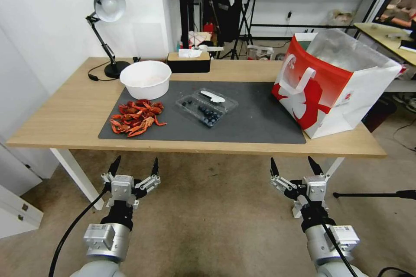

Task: Close the takeout container lid, then place the container into the takeout bag.

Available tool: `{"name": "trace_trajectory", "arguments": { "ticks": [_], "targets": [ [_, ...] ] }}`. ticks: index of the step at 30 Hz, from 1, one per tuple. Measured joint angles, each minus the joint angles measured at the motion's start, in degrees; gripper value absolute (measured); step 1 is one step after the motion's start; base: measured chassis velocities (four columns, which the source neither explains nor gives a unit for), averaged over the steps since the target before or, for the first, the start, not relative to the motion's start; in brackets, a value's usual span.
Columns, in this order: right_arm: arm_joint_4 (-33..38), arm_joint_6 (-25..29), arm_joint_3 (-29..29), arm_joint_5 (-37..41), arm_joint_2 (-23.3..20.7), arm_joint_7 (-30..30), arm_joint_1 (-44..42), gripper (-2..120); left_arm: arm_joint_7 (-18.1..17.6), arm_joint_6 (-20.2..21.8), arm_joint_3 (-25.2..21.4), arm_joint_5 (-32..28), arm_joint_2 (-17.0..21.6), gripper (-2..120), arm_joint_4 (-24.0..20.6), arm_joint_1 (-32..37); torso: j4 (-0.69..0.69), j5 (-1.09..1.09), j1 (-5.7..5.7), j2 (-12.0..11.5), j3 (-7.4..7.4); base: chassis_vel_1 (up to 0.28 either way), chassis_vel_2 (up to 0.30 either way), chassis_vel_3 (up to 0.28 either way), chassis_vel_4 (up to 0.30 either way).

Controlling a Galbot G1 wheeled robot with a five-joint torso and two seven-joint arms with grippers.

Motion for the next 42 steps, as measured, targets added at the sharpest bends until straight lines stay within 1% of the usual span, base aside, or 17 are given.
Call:
{"name": "trace_trajectory", "arguments": {
  "ticks": [20, 24, 25, 26, 27, 28, 30, 32, 33, 34, 35, 36, 37, 38, 39, 40, 42],
  "targets": [
    [0.0, 0.0, 0.0, 0.0, 0.0, 0.0, 0.0, 100, 0.0, 0.0, 0.0, 0.0, 0.0, 100, 0.0, 0.0, 0.00, 0.00, 0.00, 0.0, 0.00, 0.000, 0.000, 0.000, 0.000],
    [0.4, -0.1, -0.9, -1.0, 1.1, -0.4, -1.5, 100, -0.4, 0.1, 0.2, -0.4, 0.2, 100, 0.0, -0.1, 0.03, -0.02, 0.00, 0.0, 0.00, 0.000, 0.000, 0.000, 0.000],
    [1.6, -0.6, -3.7, -3.2, 3.9, -2.0, -5.4, 100, -2.1, 0.9, 1.4, -2.5, 1.4, 100, -0.7, -0.3, 0.01, 0.01, 0.00, 0.0, 0.00, 0.000, 0.000, 0.000, 0.000],
    [2.0, -0.8, -4.7, -4.2, 5.0, -2.6, -7.2, 100, -3.5, 1.6, 2.4, -4.3, 2.5, 100, -1.4, -0.6, -0.06, -0.03, 0.00, 0.0, 0.00, 0.000, 0.000, 0.000, 0.000],
    [2.0, -0.8, -4.7, -4.2, 5.0, -2.6, -7.2, 100, -3.5, 1.6, 2.4, -4.3, 2.5, 100, -1.4, -0.6, -0.06, -0.03, 0.00, 0.0, 0.00, 0.000, 0.000, 0.000, 0.000],
    [2.2, -0.8, -5.1, -4.4, 5.4, -2.8, -7.8, 100, -4.6, 2.2, 3.1, -5.6, 3.3, 100, -1.9, -0.8, -0.05, -0.04, 0.00, 0.0, 0.00, 0.000, 0.000, 0.000, 0.000],
    [2.3, -0.5, -5.2, -4.3, 5.9, -2.9, -8.4, 100, -8.4, 4.0, 5.7, -10.1, 6.1, 100, -3.6, -1.5, 0.00, -0.01, 0.00, 0.0, 0.00, 0.000, 0.000, 0.000, 0.000],
    [2.3, -0.5, -5.2, -4.2, 5.9, -2.9, -8.5, 100, -8.5, 4.0, 5.9, -10.3, 6.5, 100, -3.6, -1.5, -0.02, 0.01, -0.01, 0.0, 0.00, 0.000, 0.000, 0.000, 0.000],
    [2.4, -0.3, -4.9, -4.0, 5.9, -2.9, -8.4, 100, -9.6, 4.4, 6.7, -11.7, 7.3, 100, -4.0, -1.7, 0.02, -0.02, 0.00, 0.0, 0.00, 0.000, 0.000, 0.000, 0.000],
    [2.5, -0.3, -4.7, -3.8, 5.9, -2.9, -8.2, 100, -10.8, 4.7, 7.5, -13.3, 8.2, 100, -4.5, -1.9, 0.01, 0.00, 0.00, 0.0, 0.00, 0.000, 0.000, 0.000, 0.000],
    [2.5, -0.3, -4.7, -3.8, 5.9, -2.9, -8.2, 100, -10.8, 4.7, 7.5, -13.3, 8.2, 100, -4.5, -1.9, 0.01, 0.00, 0.00, 0.0, 0.00, 0.000, 0.000, 0.000, 0.000],
    [2.5, -0.2, -4.5, -3.7, 5.9, -2.9, -8.1, 100, -11.9, 5.0, 8.3, -14.7, 9.0, 100, -5.0, -2.1, 0.01, 0.01, 0.00, 0.0, 0.00, 0.000, 0.000, 0.000, 0.000],
    [2.5, -0.2, -4.2, -3.3, 5.8, -3.0, -7.8, 100, -14.2, 5.7, 10.1, -17.8, 10.8, 100, -6.0, -2.6, 0.00, -0.01, 0.00, 0.0, 0.00, 0.000, 0.000, 0.000, 0.000],
    [2.5, -0.1, -4.0, -3.1, 5.8, -3.0, -7.5, 100, -15.6, 6.0, 11.2, -19.9, 12.0, 100, -6.7, -2.9, 0.00, 0.00, -0.01, 0.0, 0.00, 0.000, 0.000, 0.000, 0.000],
    [2.5, -0.1, -4.0, -3.1, 5.8, -3.0, -7.5, 100, -15.6, 6.0, 11.2, -19.9, 12.0, 100, -6.7, -2.9, 0.00, 0.00, -0.01, 0.0, 0.00, 0.000, 0.000, 0.000, 0.000],
    [2.5, 0.0, -3.9, -2.8, 5.7, -3.0, -7.3, 100, -16.5, 5.5, 11.7, -21.5, 12.9, 100, -6.8, -3.3, 0.00, 0.00, -0.01, 0.0, 0.00, 0.000, 0.000, 0.000, 0.000],
    [2.6, 0.1, -3.7, -2.7, 5.7, -3.0, -7.2, 100, -16.6, 5.2, 11.9, -22.0, 13.2, 100, -6.8, -3.5, -0.01, -0.01, 0.00, 0.0, 0.00, 0.000, 0.000, 0.000, 0.000]
  ]
}}
